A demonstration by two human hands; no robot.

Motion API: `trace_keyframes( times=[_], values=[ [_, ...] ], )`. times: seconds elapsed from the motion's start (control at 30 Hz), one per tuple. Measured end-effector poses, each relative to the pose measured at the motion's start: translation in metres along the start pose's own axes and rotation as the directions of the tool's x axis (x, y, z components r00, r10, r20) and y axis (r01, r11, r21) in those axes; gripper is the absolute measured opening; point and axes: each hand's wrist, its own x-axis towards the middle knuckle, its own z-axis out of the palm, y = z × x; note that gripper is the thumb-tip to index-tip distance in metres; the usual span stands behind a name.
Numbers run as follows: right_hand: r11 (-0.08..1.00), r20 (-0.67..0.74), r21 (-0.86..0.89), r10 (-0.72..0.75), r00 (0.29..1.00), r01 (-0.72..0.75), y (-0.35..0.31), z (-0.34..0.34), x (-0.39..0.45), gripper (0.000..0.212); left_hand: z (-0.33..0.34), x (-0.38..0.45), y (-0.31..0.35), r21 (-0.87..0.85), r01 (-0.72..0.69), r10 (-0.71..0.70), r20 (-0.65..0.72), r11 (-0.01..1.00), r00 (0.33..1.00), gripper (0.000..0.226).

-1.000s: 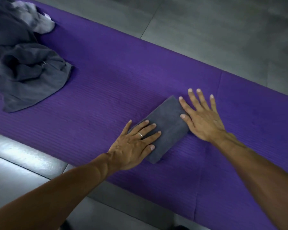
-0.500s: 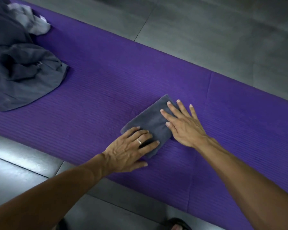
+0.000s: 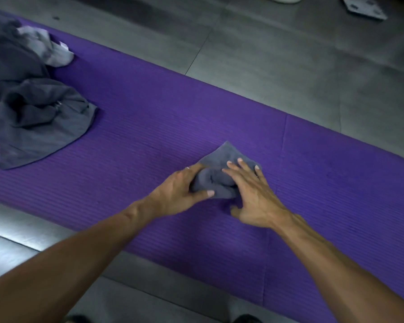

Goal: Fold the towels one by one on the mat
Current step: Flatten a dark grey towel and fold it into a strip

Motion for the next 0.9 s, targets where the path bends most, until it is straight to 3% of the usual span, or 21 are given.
trace_keyframes(
  times=[0.07,0.13,0.23,0.3,0.37,0.47,0.63,0.77,0.9],
  values=[
    [0.999,-0.117,0.03,-0.007,0.993,0.011,-0.005,-0.011,0.009,0.085,-0.02,0.006,0.012,-0.242,0.044,-0.038,0.026,0.969,0.999,0.049],
    [0.995,-0.156,0.095,0.003,0.988,0.012,-0.012,-0.028,0.019,0.062,-0.034,0.009,0.021,-0.395,0.076,-0.062,0.047,0.915,0.997,0.043],
    [0.995,-0.125,0.095,0.026,0.992,-0.015,-0.025,-0.052,0.026,0.032,-0.048,0.011,0.024,-0.435,0.111,-0.099,0.049,0.894,0.994,0.049],
    [0.993,-0.119,0.097,0.079,0.99,-0.067,-0.03,-0.059,0.026,0.029,-0.054,0.014,0.024,-0.348,0.123,-0.136,-0.013,0.929,0.991,0.048],
    [0.988,-0.135,0.09,0.134,0.982,-0.123,-0.032,-0.065,0.026,0.033,-0.058,0.019,0.025,-0.131,0.134,-0.154,-0.153,0.982,0.976,0.049],
    [0.955,-0.135,0.125,0.284,0.949,-0.268,-0.03,-0.076,0.022,0.037,-0.066,0.022,0.028,0.21,0.132,-0.073,-0.27,0.969,0.96,0.058],
    [0.859,-0.167,0.268,0.488,0.857,-0.437,-0.032,-0.113,0.004,0.048,-0.085,0.012,0.054,0.428,0.044,0.03,-0.165,0.902,0.986,0.04],
    [0.769,-0.17,0.35,0.614,0.771,-0.535,-0.046,-0.174,-0.026,0.047,-0.101,0.003,0.114,0.421,0.019,0.017,-0.081,0.907,0.997,0.03],
    [0.706,-0.154,0.395,0.682,0.715,-0.588,-0.071,-0.255,-0.065,0.045,-0.132,0.0,0.206,0.443,-0.052,0.042,0.031,0.895,0.999,0.035]
  ],
)
